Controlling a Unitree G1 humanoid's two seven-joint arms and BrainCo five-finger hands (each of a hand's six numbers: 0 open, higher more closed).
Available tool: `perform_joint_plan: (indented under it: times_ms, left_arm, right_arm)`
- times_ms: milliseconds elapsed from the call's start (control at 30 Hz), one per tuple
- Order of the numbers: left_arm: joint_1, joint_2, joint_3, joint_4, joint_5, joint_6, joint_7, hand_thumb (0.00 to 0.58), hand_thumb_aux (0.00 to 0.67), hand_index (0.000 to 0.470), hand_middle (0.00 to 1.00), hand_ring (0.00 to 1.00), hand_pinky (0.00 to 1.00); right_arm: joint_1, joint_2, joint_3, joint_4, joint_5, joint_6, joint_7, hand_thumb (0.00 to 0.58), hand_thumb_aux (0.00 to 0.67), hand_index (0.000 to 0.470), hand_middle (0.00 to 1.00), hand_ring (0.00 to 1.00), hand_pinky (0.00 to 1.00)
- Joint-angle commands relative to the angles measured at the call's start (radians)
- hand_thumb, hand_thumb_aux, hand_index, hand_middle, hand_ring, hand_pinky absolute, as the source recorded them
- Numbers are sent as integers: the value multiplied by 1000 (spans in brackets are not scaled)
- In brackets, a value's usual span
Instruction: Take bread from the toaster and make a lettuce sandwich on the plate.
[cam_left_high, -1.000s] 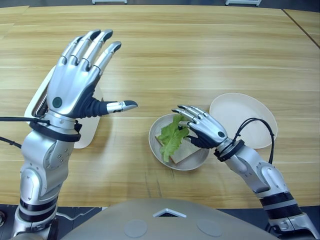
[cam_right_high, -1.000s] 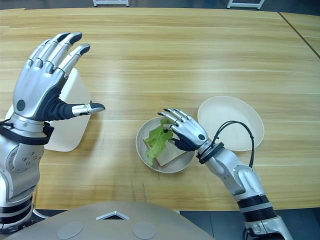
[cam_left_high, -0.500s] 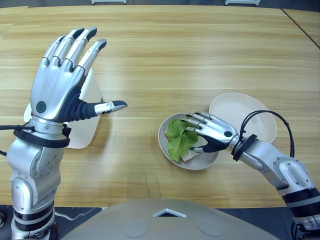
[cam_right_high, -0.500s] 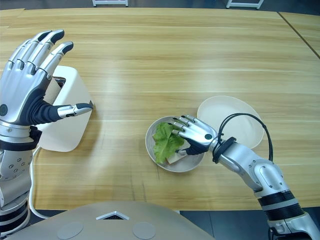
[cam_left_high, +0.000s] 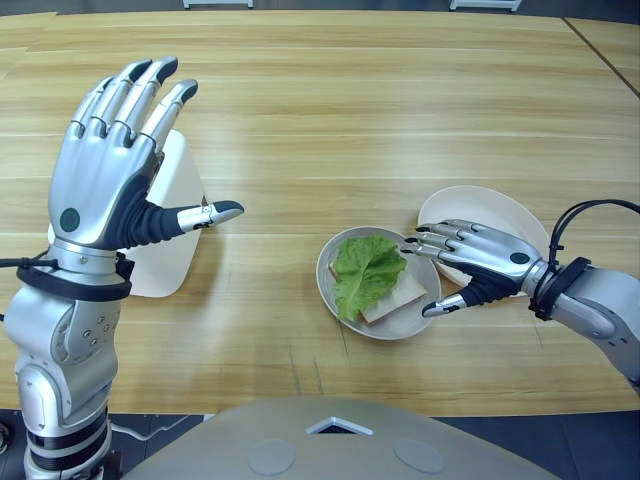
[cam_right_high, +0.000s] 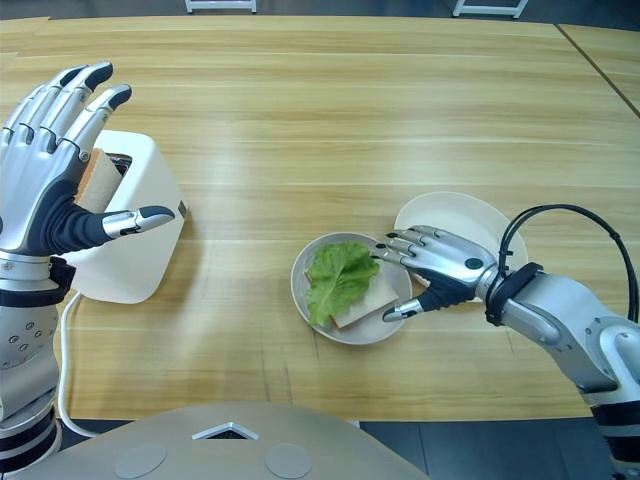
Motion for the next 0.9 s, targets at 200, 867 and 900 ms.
perform_joint_plan:
  times_ms: [200, 867, 900]
  left_arm:
    - [4, -24, -8, 15, 3, -12, -5, 0, 0, 0, 0, 0, 0]
    - [-16, -52, -30, 25, 16, -15, -12, 0, 0, 0, 0, 0, 0]
    - [-16, -51, -30, 27, 15, -16, -12, 0, 0, 0, 0, 0, 0]
  right_arm:
    - [183, -63, -51, -35, 88, -52, 177, 0, 0, 0, 0, 0, 0]
    - [43, 78, 237, -72, 112, -10, 338, 0, 0, 0, 0, 0, 0]
    - [27, 94, 261, -73, 109, -8, 339, 0, 0, 0, 0, 0, 0]
